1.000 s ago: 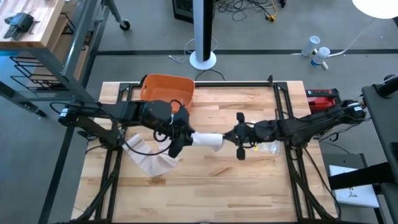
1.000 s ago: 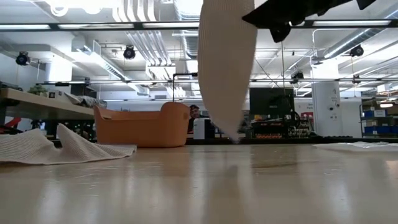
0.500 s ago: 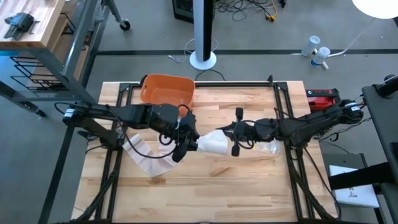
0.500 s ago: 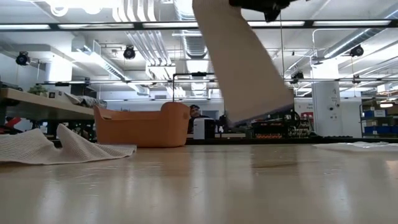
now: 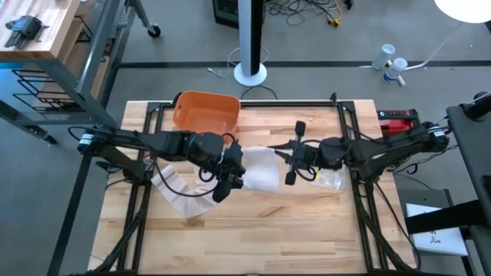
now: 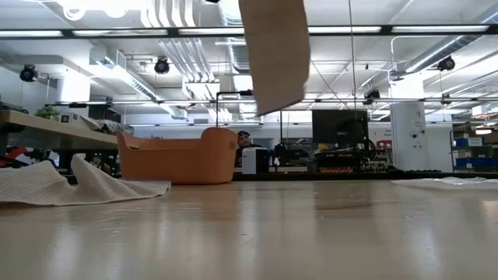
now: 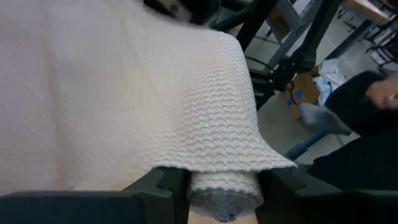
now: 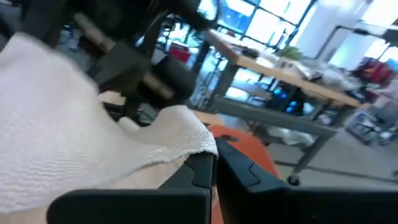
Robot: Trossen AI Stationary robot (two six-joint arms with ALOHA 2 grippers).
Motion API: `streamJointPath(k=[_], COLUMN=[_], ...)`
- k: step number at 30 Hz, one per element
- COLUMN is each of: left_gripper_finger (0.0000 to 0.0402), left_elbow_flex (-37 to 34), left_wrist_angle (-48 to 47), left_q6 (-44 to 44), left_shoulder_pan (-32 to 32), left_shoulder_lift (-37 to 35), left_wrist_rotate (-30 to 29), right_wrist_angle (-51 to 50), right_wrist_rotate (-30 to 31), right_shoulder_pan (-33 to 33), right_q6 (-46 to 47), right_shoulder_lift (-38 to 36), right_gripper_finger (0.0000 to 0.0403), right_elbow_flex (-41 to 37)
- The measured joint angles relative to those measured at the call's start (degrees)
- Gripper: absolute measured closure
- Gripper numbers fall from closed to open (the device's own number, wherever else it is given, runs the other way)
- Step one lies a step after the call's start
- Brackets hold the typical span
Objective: Roll bandage
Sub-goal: Roll the right white bandage
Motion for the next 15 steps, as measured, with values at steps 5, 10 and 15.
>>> streamJointPath(k=[5,10,15], left_gripper_finger=[0.0283,0.0283,0.0283], left_elbow_flex=[-2.5,-6.3,-8.7], left_wrist_angle=[1.3,7.3,13.1], left_q6=[3.6,7.2,9.7], left_shoulder_pan=[-0.3,-0.5,-0.6], left_shoulder_lift=[0.0,0.0,-0.1], left_wrist_rotate=[-0.1,-0.1,-0.2], right_wrist_angle=[-0.8,-2.4,-5.2], right_wrist_rotate=[3.6,3.8,3.7], right_shoulder_pan=[-1.2,-3.9,-6.4], right_q6=[-2.0,0.8,5.3], right_shoulder_lift=[-0.2,-0.2,-0.2], right_gripper_finger=[0.0401,0.0401,0.0401], right_elbow_flex=[2.1,2.2,1.9])
